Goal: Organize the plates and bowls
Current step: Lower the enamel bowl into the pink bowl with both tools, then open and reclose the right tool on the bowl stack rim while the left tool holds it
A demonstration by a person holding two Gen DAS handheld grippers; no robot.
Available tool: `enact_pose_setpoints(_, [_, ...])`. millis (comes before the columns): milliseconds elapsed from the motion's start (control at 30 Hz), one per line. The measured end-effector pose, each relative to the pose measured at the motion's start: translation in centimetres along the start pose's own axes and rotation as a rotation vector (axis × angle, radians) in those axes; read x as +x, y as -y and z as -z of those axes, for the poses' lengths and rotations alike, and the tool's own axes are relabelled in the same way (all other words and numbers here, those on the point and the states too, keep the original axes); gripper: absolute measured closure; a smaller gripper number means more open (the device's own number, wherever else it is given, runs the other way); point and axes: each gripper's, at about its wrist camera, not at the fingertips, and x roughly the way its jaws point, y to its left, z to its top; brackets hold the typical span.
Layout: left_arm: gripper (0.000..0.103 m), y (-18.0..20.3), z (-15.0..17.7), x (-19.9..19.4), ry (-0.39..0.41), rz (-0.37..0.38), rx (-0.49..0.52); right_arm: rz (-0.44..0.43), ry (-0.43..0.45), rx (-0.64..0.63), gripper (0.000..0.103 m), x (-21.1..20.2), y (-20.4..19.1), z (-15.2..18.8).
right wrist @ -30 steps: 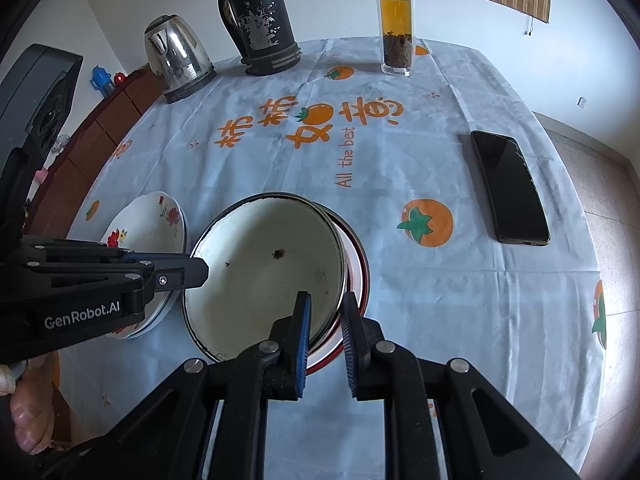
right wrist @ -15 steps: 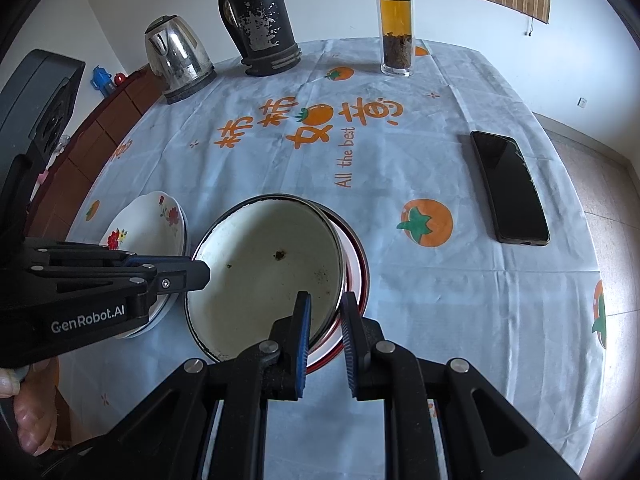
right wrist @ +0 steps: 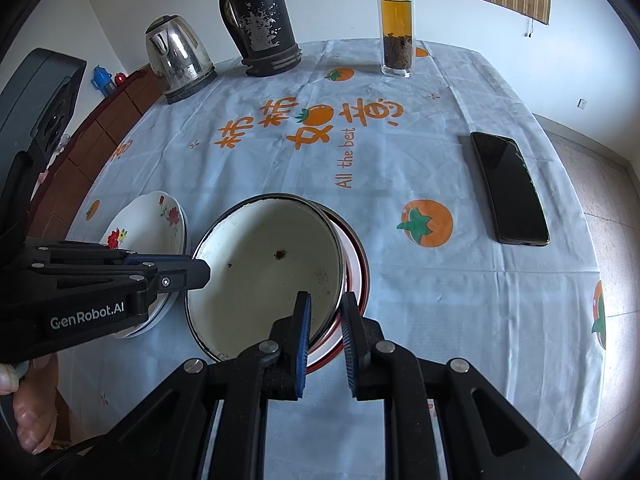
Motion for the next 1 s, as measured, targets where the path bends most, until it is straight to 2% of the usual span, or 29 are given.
enact_pose_setpoints(400, [0.095,-0.1,-0.1,0.0,-0.002,0.002,-0.008,-0.007,0.008,-0.007,0.084,0.0,-0.1,0.0])
enact_pose_setpoints(500, [0.094,-0.3,-0.2,-0.1,0.003,0.006,-0.021,-0.024,0.008,-0.008,0.080,-0.1,-0.1,0.0])
enact_pose_setpoints(567, [0.088,-0.4,-0.3,-0.3,0.018,0.002,-0.023,-0.024,0.018,-0.007,0.060,-0.2,0.0,0.0])
enact_pose_setpoints(633, [0.084,-0.3,-0.4,-0.5,0.028,-0.007,-0.019,-0.029,0.040,-0.005,0.048,-0.5,0.0,0.0])
enact_pose_setpoints(700, [0.081,-0.3,-0.5,-0.6,0.031,-0.011,-0.016,-0.029,0.057,-0.001,0.047,-0.8,0.2,-0.2])
enact_pose_setpoints(1000, [0.081,-0.5,-0.2,0.2,0.013,-0.016,-0.018,-0.020,0.043,0.030,0.047,-0.4,1.0,0.1])
